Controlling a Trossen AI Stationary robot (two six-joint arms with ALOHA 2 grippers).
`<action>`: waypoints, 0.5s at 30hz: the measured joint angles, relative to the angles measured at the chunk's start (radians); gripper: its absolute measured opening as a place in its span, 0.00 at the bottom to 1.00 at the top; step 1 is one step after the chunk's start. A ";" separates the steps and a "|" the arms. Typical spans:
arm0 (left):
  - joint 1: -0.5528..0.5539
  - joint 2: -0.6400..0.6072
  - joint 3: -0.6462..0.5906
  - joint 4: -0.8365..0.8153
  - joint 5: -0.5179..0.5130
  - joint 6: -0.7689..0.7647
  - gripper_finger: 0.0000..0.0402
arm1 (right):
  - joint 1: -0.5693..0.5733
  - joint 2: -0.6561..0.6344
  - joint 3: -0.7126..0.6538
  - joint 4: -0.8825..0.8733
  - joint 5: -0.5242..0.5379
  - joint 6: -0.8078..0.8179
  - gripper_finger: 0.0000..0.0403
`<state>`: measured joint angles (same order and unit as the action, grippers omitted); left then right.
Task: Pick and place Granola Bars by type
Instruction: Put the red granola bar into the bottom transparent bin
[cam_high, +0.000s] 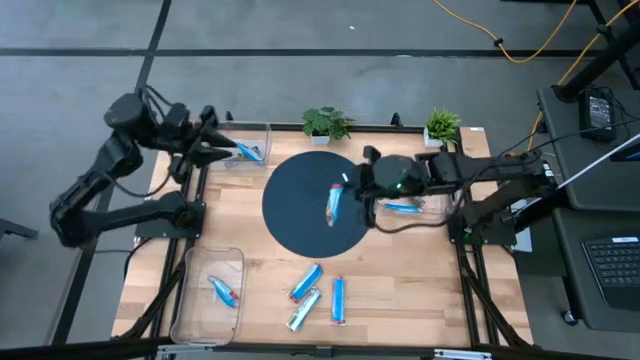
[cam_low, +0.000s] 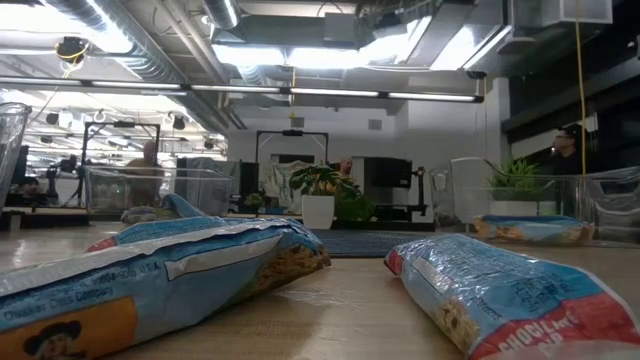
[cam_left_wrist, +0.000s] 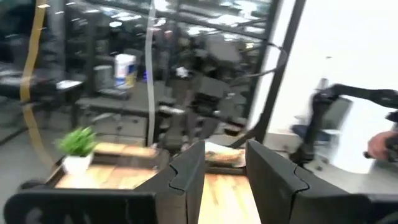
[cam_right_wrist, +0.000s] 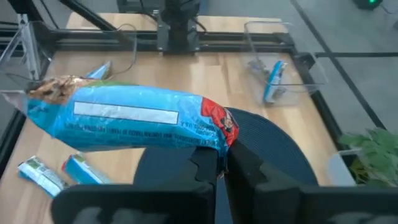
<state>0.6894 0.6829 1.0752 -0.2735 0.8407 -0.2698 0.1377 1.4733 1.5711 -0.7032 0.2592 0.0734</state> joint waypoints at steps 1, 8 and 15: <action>-0.036 0.018 0.000 0.039 -0.011 -0.002 0.27 | -0.008 -0.008 0.000 -0.010 -0.005 0.000 0.05; -0.269 0.178 0.001 0.149 -0.187 0.093 0.27 | -0.032 -0.044 0.000 -0.070 -0.036 -0.029 0.07; -0.414 0.359 0.000 0.147 -0.263 0.212 0.27 | -0.032 -0.045 0.000 -0.086 -0.044 -0.054 0.05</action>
<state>0.2756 1.0419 1.0756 -0.1260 0.5776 -0.0577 0.1055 1.4281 1.5711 -0.7891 0.2147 0.0193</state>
